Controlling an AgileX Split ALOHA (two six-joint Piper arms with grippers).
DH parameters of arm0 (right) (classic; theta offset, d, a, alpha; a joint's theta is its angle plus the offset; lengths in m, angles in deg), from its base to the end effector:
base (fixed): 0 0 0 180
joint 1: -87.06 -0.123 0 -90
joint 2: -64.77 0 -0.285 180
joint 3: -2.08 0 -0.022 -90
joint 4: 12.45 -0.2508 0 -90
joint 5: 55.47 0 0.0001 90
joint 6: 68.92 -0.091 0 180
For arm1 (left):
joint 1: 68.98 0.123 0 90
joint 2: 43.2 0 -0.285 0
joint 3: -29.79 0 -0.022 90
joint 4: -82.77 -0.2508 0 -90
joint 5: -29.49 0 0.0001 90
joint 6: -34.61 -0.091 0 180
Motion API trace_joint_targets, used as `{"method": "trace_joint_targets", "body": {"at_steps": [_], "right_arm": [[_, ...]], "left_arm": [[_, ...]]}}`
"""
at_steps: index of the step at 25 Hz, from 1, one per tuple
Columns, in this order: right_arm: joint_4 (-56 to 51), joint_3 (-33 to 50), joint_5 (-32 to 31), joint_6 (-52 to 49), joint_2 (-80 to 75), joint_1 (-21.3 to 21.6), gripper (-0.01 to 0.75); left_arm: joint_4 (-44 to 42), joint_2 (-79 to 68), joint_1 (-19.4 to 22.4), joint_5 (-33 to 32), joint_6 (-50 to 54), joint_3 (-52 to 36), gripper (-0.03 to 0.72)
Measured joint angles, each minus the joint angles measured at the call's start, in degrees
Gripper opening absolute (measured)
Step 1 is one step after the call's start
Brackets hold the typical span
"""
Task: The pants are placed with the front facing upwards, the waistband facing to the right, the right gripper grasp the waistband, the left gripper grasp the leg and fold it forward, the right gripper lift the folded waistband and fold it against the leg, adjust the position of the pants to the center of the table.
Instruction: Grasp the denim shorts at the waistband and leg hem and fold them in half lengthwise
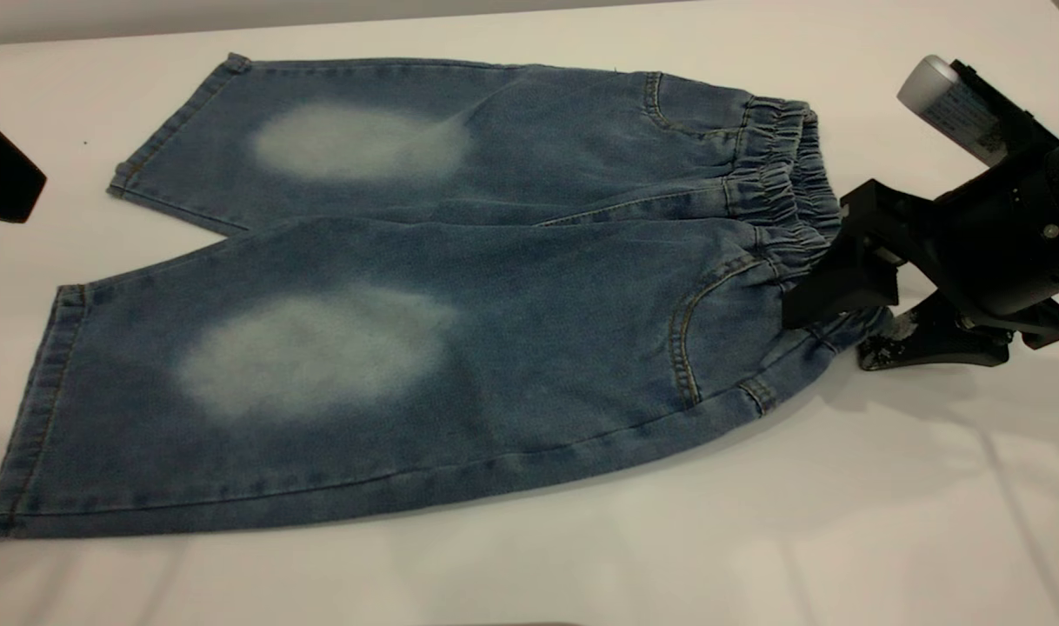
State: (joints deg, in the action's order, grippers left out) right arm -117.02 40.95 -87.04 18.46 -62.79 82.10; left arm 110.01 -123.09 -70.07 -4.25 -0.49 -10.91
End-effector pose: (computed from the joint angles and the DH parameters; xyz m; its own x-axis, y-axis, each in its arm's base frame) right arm 0.2788 0.0706 0.0378 -0.9574 0.2070 -0.2013 0.0577 0.8203 0.5690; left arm 0.2188 -0.0273 0.2177 -0.8290 0.2156 -0.5160 0.3186 0.9404 -0.1189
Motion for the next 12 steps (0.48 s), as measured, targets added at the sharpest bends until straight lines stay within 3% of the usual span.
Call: {"method": "trace_joint_targets", "body": {"at_steps": [10,12], "right_arm": [[0.05,-1.03,-0.77,3.88,-0.25,0.0,0.407],[0.05,-1.03,-0.66,3.88,-0.25,0.0,0.365]], "left_arm": [[0.02,0.0,0.0,0.0,0.0,0.0,0.566],[0.02,0.0,0.0,0.0,0.0,0.0,0.566]]}}
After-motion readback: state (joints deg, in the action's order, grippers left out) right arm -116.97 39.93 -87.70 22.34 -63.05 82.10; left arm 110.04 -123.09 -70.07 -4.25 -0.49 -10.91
